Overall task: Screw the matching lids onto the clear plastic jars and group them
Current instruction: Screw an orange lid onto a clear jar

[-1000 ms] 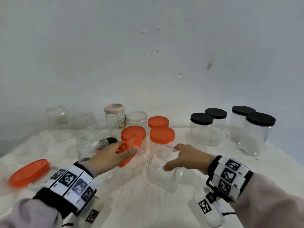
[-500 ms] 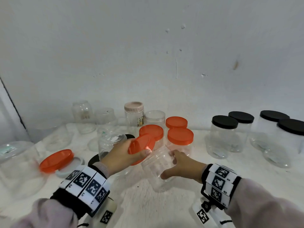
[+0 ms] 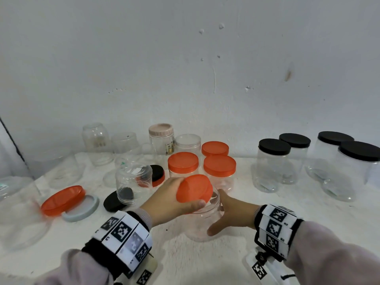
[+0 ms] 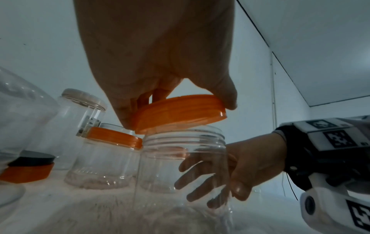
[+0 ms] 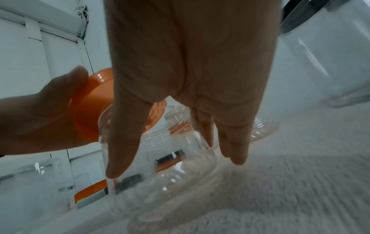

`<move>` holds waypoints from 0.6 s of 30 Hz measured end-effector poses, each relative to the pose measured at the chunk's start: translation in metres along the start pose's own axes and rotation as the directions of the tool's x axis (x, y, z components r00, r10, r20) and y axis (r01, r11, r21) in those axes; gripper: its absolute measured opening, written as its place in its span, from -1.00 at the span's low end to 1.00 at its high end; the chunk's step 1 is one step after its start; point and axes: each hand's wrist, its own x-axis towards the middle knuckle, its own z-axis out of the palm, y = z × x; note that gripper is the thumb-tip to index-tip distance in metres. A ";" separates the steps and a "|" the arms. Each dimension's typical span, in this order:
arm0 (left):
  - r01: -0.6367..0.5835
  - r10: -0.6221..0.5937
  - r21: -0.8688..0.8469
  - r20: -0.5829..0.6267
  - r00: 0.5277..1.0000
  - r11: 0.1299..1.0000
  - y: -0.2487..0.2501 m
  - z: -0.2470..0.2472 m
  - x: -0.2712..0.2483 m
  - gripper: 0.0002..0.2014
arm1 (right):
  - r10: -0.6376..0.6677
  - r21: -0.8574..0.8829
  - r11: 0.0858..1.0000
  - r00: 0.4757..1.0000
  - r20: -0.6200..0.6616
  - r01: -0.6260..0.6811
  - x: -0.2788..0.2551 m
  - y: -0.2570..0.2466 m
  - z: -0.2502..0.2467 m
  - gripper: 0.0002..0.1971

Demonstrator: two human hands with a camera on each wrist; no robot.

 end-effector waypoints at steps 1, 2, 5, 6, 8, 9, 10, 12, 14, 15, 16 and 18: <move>0.013 -0.013 0.049 0.014 1.000 0.999 0.000 0.003 0.001 0.07 | 0.005 0.000 1.000 1.000 0.006 -0.005 0.000 0.001 -0.001 0.11; 0.014 -0.016 0.082 0.022 1.000 0.997 0.001 0.007 0.003 0.08 | 0.008 -0.004 1.000 1.000 0.014 -0.008 -0.001 0.002 -0.002 0.09; 0.004 -0.007 0.130 0.021 1.000 0.992 0.003 0.016 0.008 0.07 | 0.009 -0.032 0.999 1.000 0.025 -0.008 -0.003 0.004 -0.003 0.09; 0.004 -0.006 0.133 0.020 1.000 0.991 0.003 0.018 0.009 0.08 | 0.009 -0.037 0.999 1.000 0.026 -0.008 -0.003 0.005 -0.004 0.10; 0.006 -0.010 0.148 0.027 1.000 0.989 0.006 0.021 0.012 0.10 | 0.006 -0.047 0.999 1.000 0.025 -0.004 -0.003 0.005 -0.003 0.13; 0.009 -0.014 0.160 0.031 0.999 0.987 0.007 0.022 0.013 0.11 | 0.003 -0.050 0.999 1.000 0.026 -0.002 -0.003 0.006 -0.003 0.15; 0.014 -0.019 0.170 0.033 0.999 0.985 0.008 0.023 0.014 0.12 | -0.002 -0.049 0.999 1.000 0.029 0.003 -0.003 0.006 -0.003 0.16; 0.024 -0.030 0.175 0.037 0.999 0.984 0.008 0.024 0.017 0.12 | -0.009 -0.048 0.999 1.000 0.030 0.011 -0.002 0.007 -0.004 0.16; 0.031 -0.039 0.176 0.044 0.998 0.984 0.007 0.025 0.018 0.14 | -0.004 -0.050 0.999 1.000 0.023 0.005 -0.001 0.008 -0.005 0.11; 0.032 -0.041 0.177 0.045 0.998 0.984 0.006 0.026 0.018 0.15 | 0.000 -0.051 0.999 1.000 0.021 0.001 -0.001 0.009 -0.005 0.09; 0.035 -0.043 0.175 0.043 0.998 0.984 0.005 0.026 0.017 0.16 | 0.006 -0.053 0.999 1.000 0.021 -0.005 0.000 0.009 -0.005 0.08; 0.041 -0.047 0.142 0.037 0.998 0.989 0.004 0.027 0.017 0.22 | 0.021 -0.063 0.998 1.000 0.023 -0.019 0.000 0.009 -0.008 0.07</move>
